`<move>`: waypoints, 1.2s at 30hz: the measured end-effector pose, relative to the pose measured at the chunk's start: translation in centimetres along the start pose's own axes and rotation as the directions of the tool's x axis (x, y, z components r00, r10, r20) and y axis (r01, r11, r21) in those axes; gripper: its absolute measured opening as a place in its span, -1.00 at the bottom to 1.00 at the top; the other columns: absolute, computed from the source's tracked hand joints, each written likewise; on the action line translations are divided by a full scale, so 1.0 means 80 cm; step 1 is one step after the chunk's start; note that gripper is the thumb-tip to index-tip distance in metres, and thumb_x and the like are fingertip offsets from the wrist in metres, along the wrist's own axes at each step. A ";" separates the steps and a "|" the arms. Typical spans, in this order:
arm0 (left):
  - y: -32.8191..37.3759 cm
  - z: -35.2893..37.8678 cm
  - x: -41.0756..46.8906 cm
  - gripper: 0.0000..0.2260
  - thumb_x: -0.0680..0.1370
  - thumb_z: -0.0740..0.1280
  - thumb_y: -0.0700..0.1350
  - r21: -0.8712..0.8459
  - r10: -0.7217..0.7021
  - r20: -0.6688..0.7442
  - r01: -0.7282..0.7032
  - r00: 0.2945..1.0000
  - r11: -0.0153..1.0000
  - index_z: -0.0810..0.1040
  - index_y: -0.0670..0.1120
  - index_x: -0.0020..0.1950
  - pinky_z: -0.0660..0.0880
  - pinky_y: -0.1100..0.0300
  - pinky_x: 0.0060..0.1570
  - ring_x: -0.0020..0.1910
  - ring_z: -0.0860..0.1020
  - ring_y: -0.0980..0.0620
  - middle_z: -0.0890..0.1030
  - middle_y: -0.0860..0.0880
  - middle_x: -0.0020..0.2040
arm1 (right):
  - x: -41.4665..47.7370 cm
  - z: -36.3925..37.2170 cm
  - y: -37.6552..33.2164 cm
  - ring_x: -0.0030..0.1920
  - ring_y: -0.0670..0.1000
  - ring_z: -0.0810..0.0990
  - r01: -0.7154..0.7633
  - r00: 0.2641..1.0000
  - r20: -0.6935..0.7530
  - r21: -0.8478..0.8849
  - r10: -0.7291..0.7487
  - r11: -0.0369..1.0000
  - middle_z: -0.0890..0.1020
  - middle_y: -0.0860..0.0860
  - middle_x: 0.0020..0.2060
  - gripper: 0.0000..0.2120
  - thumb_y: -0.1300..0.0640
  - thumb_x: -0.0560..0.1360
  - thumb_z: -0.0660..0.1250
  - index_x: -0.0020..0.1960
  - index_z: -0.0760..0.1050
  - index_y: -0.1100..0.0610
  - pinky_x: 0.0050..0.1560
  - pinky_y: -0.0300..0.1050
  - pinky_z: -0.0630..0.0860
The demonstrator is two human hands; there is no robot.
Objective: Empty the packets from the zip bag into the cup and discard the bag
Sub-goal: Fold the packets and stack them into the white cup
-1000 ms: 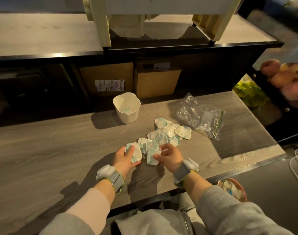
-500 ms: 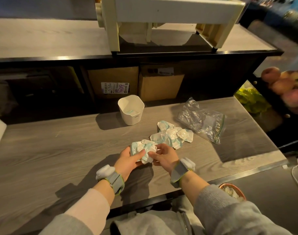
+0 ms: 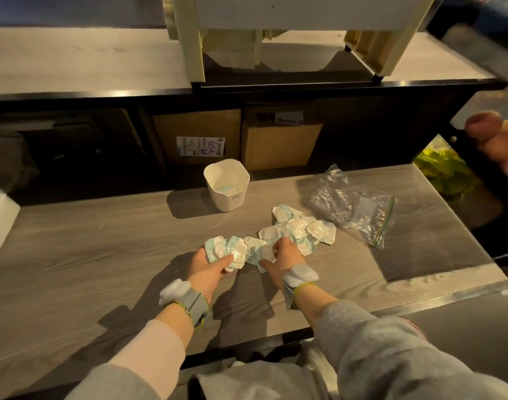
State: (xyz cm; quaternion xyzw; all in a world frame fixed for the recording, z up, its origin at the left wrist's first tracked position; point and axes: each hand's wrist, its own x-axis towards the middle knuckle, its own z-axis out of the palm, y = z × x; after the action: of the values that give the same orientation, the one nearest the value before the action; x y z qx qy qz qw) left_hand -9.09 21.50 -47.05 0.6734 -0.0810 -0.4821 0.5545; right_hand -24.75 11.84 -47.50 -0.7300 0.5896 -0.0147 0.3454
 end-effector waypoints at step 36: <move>0.005 -0.012 -0.009 -0.64 0.47 0.40 -0.35 -0.125 -0.057 -0.007 0.055 0.998 0.991 0.44 -0.18 0.24 0.54 -0.04 0.05 0.07 0.59 -0.17 0.58 -0.23 0.17 | 0.016 -0.019 -0.028 0.29 0.21 0.36 0.381 0.924 0.162 -0.326 -0.347 0.865 0.42 0.05 0.36 -0.65 0.11 0.59 0.12 0.36 0.36 0.05 0.26 0.06 0.40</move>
State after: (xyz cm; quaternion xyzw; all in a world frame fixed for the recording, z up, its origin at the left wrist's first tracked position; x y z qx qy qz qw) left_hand -8.59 22.45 -46.43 0.6421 -0.0289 -0.4980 0.5822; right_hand -23.09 10.11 -45.64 -0.8776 0.4166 0.0615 0.2289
